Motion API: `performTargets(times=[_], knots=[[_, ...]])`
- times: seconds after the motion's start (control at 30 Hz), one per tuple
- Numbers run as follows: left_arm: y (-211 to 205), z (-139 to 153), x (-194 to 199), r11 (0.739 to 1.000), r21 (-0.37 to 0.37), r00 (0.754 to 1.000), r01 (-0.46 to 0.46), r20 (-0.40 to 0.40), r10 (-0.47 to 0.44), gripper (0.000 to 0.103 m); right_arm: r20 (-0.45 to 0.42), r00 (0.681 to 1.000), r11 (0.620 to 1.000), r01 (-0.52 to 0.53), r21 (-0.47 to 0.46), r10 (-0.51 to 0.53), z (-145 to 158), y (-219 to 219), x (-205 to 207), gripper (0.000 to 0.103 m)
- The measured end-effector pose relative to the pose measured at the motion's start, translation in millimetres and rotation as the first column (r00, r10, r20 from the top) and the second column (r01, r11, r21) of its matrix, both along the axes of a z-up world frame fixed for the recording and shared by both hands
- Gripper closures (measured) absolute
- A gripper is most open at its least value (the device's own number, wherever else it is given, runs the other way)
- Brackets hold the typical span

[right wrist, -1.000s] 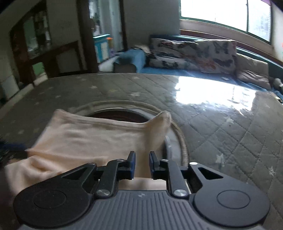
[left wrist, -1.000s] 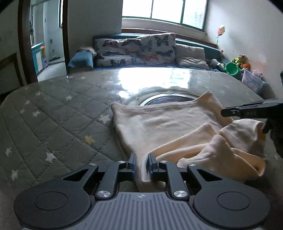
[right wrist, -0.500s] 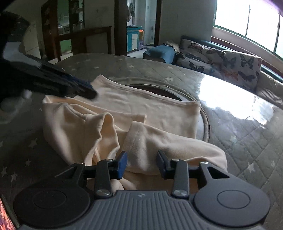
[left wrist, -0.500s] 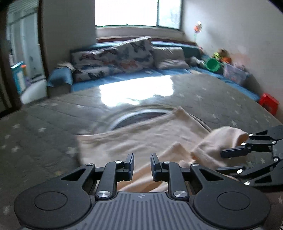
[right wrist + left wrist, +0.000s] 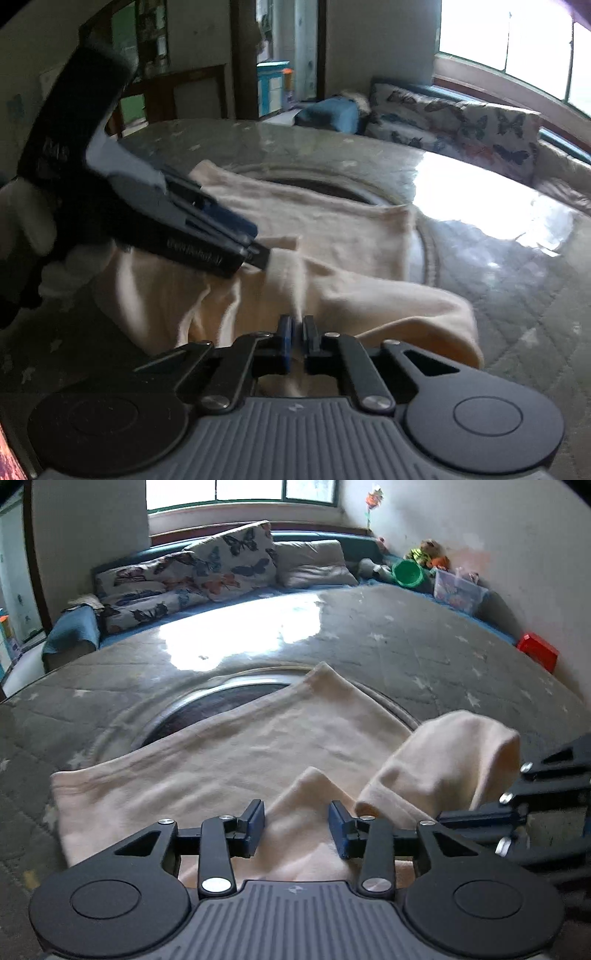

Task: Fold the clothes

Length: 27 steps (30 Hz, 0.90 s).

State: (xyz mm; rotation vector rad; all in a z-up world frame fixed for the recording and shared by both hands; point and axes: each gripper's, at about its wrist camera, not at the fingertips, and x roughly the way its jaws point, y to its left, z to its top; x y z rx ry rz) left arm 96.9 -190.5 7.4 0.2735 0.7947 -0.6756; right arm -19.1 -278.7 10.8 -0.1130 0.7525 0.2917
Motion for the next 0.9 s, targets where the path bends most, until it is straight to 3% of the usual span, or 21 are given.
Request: performTargets(times=[0.13,0.27,0.4,0.5,0.53,0.57,0.7,0.77,0.83,0.9], knots=[[1,-1,1,1.0,-0.029,1.0,0.004,-0.01,-0.004,0.092,0.064,0.995,0.997,0.073,0.001,-0.073,14,-22,-13,0.102],[3,-1,-4,1.0,-0.026,1.0,-0.003,0.014,0.003,0.099,0.111,0.97,0.976,0.216,0.016,-0.217,29,-65,-23,0.102],[0,1,-7,1.0,-0.016,0.999,0.005,0.034,-0.005,0.098,0.093,0.962,0.966,0.255,0.04,-0.258,35,-94,-35,0.101],[-4,2,-8,1.0,0.009,0.999,0.011,0.053,-0.012,0.095,0.075,0.979,0.981,0.186,0.045,-0.189,32,-85,-37,0.097],[-5,3,-9,1.0,0.014,0.998,0.012,0.059,-0.012,0.089,0.074,0.984,0.986,0.16,0.037,-0.162,30,-78,-37,0.096],[-5,3,-9,1.0,0.018,0.998,0.012,0.064,-0.013,0.08,0.071,0.989,0.992,0.128,0.014,-0.129,27,-69,-34,0.093],[-11,4,-9,0.998,0.051,0.995,0.033,0.094,-0.038,0.073,0.068,0.998,0.994,0.008,-0.112,0.0,12,-34,-27,0.078],[-13,3,-8,0.997,0.063,0.995,0.051,0.086,-0.057,0.06,0.083,0.995,0.978,-0.041,-0.206,0.06,5,-20,-28,0.067],[-12,1,-6,0.997,0.04,0.996,0.068,0.062,-0.071,0.062,0.096,0.989,0.956,-0.082,-0.28,0.112,2,-9,-31,0.067],[-11,-1,-5,0.996,0.012,0.995,0.088,0.038,-0.088,0.073,0.097,0.981,0.935,-0.131,-0.329,0.171,3,2,-36,0.066]])
